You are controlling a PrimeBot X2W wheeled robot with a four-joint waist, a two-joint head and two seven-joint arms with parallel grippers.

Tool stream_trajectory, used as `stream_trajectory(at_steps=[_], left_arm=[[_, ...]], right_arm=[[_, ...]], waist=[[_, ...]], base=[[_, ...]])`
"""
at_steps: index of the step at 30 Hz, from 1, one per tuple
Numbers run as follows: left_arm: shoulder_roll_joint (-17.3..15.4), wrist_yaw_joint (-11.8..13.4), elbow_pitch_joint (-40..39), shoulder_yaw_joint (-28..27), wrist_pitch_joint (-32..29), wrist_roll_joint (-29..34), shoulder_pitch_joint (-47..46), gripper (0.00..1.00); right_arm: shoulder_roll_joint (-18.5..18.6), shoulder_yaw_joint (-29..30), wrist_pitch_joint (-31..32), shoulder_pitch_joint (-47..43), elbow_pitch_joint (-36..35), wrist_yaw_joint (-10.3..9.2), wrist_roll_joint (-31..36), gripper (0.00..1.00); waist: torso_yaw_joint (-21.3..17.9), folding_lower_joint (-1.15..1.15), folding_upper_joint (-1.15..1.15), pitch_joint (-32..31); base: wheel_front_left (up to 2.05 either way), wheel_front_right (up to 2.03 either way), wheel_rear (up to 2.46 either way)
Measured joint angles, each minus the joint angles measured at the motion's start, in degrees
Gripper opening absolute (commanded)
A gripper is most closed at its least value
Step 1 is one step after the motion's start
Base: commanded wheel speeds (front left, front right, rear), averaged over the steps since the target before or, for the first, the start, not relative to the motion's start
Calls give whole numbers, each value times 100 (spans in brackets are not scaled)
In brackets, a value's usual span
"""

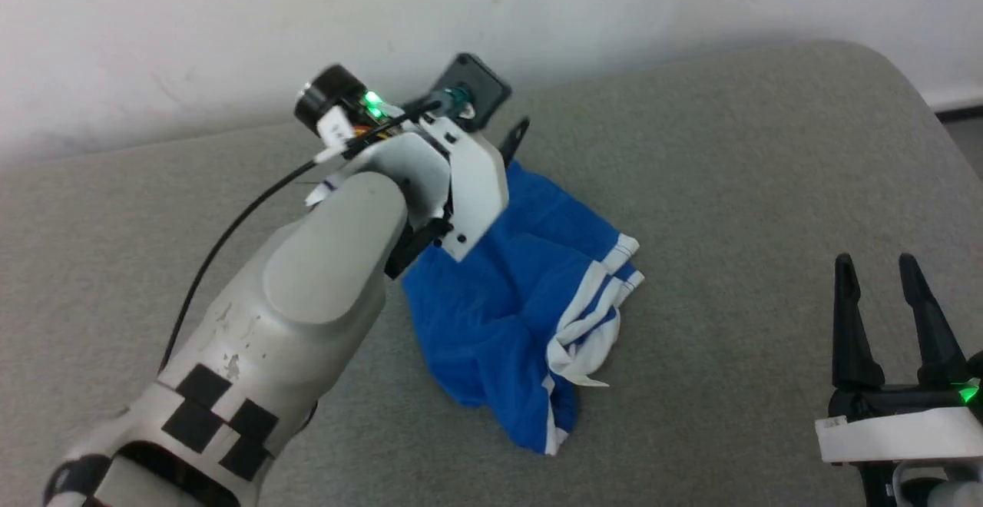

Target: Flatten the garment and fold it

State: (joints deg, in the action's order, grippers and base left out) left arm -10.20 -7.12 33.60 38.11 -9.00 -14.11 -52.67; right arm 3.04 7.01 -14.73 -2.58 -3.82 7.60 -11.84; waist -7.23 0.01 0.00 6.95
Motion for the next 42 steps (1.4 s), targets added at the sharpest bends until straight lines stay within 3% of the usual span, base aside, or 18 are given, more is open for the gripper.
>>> stream_trajectory(at_steps=[10, 13, 17, 18, 19, 20, 23, 28, 32, 37, 42], left_arm=[[-1015, -25, -24, 2920, -2431, -2460, -837, 100], [-1260, -26, -58, 3307, -2959, -3101, -855, 100], [-1532, -26, -154, 3462, -3399, -3271, -820, 100], [-1577, -26, -207, 3459, -3431, -3259, -817, 95], [-1619, -26, -282, 3455, -3443, -3247, -815, 23], [-1656, -26, -360, 3456, -3385, -3234, -812, 0], [-1777, -33, -634, 3486, -2938, -3161, -749, 0], [-2073, -19, -982, 3207, -1581, -3328, -703, 0], [-2599, 442, -1329, 2859, -888, -3394, -292, 0], [-3175, 837, -1549, 2833, -738, -3676, 582, 0], [-3317, 1065, -1712, 2820, -719, -3919, 1016, 0]], right_arm=[[0, 4, -1, 266, 8, 0, -83, 100], [0, -4, -1, 361, 19, 0, -89, 100], [0, -19, -1, 412, 34, 0, -138, 100], [0, -20, -1, 414, 42, 0, -138, 100], [0, -12, -1, 414, 51, 0, -138, 100], [0, 5, 0, 413, 57, 0, -138, 100], [2, 53, 0, 397, 79, 0, -135, 100], [3, 116, -1, 224, 87, 0, -111, 100], [0, 113, 0, 98, 81, 0, -66, 100], [2, 57, 0, 8, 69, -1, 12, 100], [-4, 29, 0, 5, 68, 0, 37, 100]], waist=[[-406, 0, 0, 495], [-498, 0, 0, 635], [-620, 0, 0, 790], [-645, 0, 0, 819], [-668, -1, 0, 844], [-678, -1, 0, 861], [-656, 0, 0, 844], [-541, -2, 0, 683], [-314, -1, 0, 510], [85, -2, 0, 313], [400, -2, 0, 147]], base=[[0, 0, 0], [0, 0, 0], [0, 0, 0], [0, 0, 0], [0, 0, 0], [0, 0, 0], [0, 0, 0], [0, 0, 0], [0, 0, 0], [0, 0, 0], [0, 0, 0]])
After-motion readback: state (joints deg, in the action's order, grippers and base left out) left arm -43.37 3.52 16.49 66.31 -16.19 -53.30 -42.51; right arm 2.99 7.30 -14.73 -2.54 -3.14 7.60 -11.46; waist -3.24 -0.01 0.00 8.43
